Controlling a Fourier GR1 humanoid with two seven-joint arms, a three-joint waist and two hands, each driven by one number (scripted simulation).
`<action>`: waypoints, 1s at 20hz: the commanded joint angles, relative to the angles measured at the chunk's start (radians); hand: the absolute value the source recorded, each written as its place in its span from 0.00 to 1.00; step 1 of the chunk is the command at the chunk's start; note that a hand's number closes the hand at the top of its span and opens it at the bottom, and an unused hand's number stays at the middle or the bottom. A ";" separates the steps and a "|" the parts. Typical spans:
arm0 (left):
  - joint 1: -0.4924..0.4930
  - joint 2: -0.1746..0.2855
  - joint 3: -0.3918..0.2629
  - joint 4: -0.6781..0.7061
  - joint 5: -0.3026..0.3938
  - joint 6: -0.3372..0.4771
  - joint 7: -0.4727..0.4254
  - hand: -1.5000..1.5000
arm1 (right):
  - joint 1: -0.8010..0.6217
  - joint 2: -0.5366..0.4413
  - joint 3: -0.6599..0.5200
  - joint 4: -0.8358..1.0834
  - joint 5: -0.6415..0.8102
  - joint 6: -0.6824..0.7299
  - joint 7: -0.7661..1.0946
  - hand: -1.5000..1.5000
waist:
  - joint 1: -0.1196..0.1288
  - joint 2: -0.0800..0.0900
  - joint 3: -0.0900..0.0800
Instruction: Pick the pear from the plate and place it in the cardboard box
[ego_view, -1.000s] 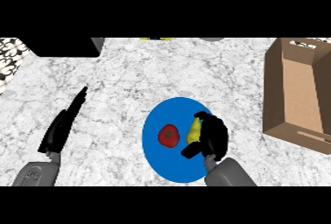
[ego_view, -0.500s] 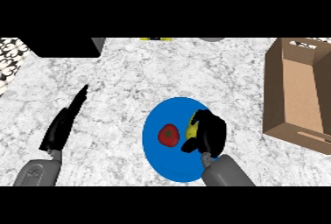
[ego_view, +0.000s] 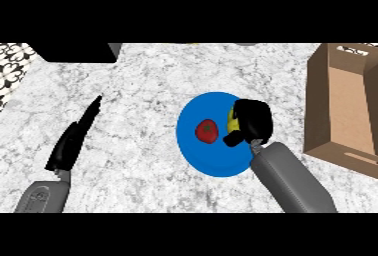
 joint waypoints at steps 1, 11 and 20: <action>-0.005 0.000 0.012 0.013 -0.001 0.001 -0.002 0.50 | -0.137 -0.083 -0.075 0.089 -0.045 0.095 -0.156 1.00 | -0.004 0.002 0.001; 0.004 -0.032 0.001 0.046 -0.031 0.023 -0.017 0.50 | -0.170 -0.132 -0.104 -0.314 0.118 0.265 0.133 1.00 | -0.029 -0.008 0.000; 0.075 -0.008 0.016 -0.050 -0.013 -0.009 -0.003 0.50 | -0.097 -0.263 -0.285 -0.618 0.101 0.467 0.250 1.00 | -0.023 -0.006 0.000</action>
